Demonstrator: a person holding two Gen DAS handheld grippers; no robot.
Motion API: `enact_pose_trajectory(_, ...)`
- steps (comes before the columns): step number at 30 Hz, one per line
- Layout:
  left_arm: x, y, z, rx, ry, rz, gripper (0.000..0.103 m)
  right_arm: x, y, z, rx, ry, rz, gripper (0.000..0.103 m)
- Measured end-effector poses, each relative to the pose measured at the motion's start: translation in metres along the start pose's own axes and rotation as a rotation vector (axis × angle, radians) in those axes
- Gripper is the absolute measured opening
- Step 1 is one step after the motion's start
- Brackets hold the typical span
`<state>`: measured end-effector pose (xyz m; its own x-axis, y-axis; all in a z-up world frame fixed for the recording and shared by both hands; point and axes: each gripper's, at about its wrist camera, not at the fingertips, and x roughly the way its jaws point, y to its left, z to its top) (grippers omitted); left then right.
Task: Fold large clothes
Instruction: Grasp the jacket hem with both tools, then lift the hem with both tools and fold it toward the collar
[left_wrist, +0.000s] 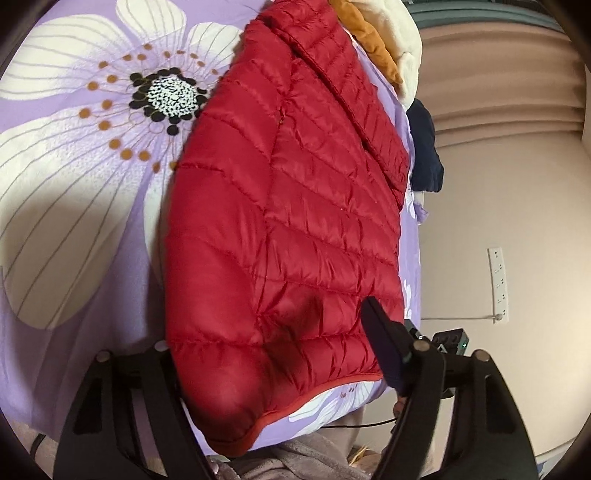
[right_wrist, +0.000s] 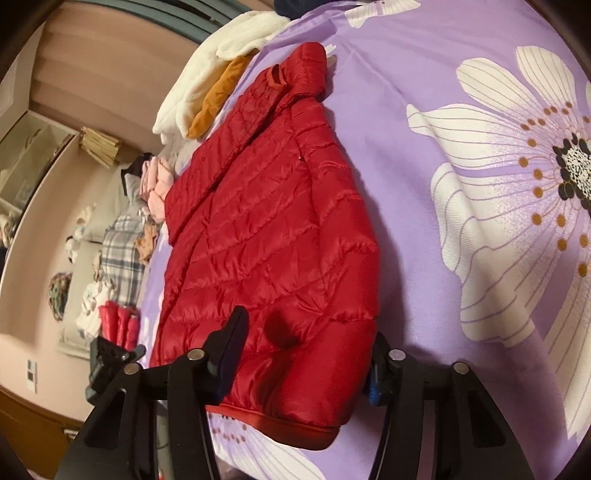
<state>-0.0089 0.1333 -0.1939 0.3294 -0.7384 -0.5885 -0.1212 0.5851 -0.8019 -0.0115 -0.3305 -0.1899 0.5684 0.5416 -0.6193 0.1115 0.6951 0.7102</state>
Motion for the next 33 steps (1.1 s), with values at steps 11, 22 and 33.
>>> enact_pose_trajectory(11,-0.001,0.015,0.002,-0.042,-0.001,0.09,0.023,0.001,0.008,-0.004,-0.07,-0.051,-0.105,0.021)
enact_pose_trajectory(22,-0.044,-0.058,-0.002,0.221,-0.107,0.049,0.013,-0.052,0.057,0.0,-0.233,-0.247,-0.028,0.013)
enact_pose_trajectory(33,-0.103,-0.12,-0.014,0.346,-0.208,-0.043,0.013,-0.112,0.104,-0.008,-0.372,-0.379,0.047,0.013)
